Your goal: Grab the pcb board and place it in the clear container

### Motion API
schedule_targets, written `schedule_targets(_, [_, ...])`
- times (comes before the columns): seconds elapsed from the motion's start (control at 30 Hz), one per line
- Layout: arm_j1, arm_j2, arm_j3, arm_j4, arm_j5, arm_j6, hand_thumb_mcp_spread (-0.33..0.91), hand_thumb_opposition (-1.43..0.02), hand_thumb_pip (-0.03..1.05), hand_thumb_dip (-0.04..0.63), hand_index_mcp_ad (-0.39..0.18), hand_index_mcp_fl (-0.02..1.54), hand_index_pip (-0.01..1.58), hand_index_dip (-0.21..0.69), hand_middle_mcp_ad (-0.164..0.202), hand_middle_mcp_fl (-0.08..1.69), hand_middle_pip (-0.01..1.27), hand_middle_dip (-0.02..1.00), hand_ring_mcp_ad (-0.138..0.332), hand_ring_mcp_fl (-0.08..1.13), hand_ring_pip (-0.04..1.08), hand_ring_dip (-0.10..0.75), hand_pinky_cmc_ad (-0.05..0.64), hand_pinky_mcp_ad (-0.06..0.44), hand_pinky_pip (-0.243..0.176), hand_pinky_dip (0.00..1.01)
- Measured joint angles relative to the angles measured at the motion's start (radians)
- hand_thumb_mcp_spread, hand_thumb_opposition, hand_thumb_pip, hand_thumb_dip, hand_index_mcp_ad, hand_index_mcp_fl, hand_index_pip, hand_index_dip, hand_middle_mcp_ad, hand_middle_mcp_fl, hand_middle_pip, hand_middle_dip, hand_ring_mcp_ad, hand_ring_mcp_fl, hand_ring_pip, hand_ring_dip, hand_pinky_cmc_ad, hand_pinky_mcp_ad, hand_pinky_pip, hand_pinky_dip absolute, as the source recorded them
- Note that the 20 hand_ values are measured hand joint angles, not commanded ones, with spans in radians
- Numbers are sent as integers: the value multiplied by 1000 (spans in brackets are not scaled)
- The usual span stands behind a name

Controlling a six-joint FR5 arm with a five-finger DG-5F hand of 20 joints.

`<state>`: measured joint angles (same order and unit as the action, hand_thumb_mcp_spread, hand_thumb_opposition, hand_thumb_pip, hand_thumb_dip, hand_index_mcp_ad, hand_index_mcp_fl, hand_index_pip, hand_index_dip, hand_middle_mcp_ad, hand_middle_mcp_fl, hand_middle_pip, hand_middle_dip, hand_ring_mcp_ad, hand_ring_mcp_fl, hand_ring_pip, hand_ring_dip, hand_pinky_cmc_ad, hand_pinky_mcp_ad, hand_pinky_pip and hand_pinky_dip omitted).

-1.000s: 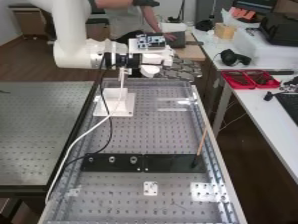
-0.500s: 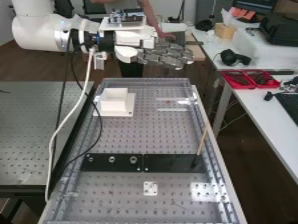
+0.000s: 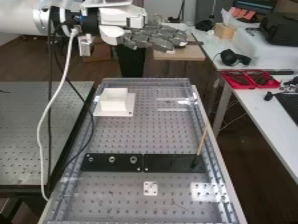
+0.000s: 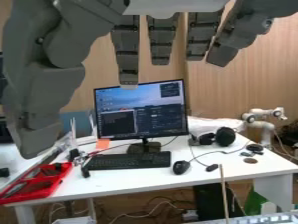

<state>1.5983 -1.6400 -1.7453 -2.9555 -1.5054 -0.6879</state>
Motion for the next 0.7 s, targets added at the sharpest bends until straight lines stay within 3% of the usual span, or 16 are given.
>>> schedule_targets(0.7, [-15, 26, -43, 26, -15, 0, 428, -696, 220, 101, -73, 304, 70, 476, 61, 44, 136, 155, 171, 0, 91, 21, 316, 150, -93, 340])
